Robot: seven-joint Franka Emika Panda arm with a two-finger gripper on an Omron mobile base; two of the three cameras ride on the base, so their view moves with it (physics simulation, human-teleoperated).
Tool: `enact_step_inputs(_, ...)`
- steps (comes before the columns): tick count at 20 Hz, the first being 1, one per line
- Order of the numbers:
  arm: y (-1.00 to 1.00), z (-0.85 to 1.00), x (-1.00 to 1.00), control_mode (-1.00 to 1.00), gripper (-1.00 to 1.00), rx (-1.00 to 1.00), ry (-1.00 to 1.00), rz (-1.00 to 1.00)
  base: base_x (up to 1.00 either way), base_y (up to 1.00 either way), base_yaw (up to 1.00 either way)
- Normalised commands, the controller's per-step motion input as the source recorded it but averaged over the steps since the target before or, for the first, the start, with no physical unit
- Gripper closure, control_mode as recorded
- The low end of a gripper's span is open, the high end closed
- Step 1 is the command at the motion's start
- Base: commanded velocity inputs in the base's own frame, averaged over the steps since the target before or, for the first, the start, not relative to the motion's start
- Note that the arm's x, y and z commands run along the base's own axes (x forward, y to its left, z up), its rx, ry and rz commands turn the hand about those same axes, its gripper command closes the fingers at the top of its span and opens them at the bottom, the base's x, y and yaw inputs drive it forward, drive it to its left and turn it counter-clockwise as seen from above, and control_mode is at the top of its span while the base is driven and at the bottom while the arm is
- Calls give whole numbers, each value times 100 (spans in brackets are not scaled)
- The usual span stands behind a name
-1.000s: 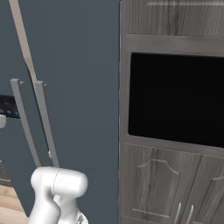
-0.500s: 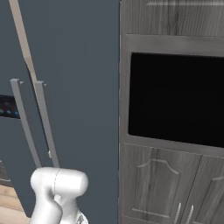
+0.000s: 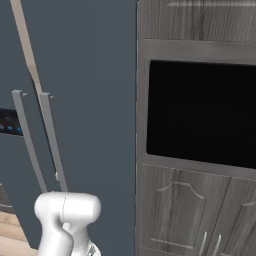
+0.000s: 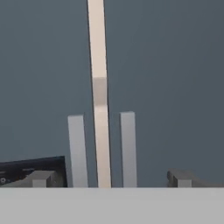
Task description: Open the freezer door, pick up the ice cube tray from the freezer, and place it on the dining counter.
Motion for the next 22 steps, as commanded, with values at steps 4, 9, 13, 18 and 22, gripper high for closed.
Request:
enact_step_inputs(4,5,-44,0,-100,-100,0,-19,0,0,0,0)
enact_step_inputs(9,0,-45,24,-100,-100,0,-16,1,0,0,0)
enact_step_inputs(13,0,-45,49,-100,-100,0,-10,1,0,0,0)
enact_step_inputs(18,0,-43,64,-100,-100,0,-7,2,0,0,0)
enact_step_inputs(22,0,-45,57,-100,-100,0,-9,4,0,0,0)
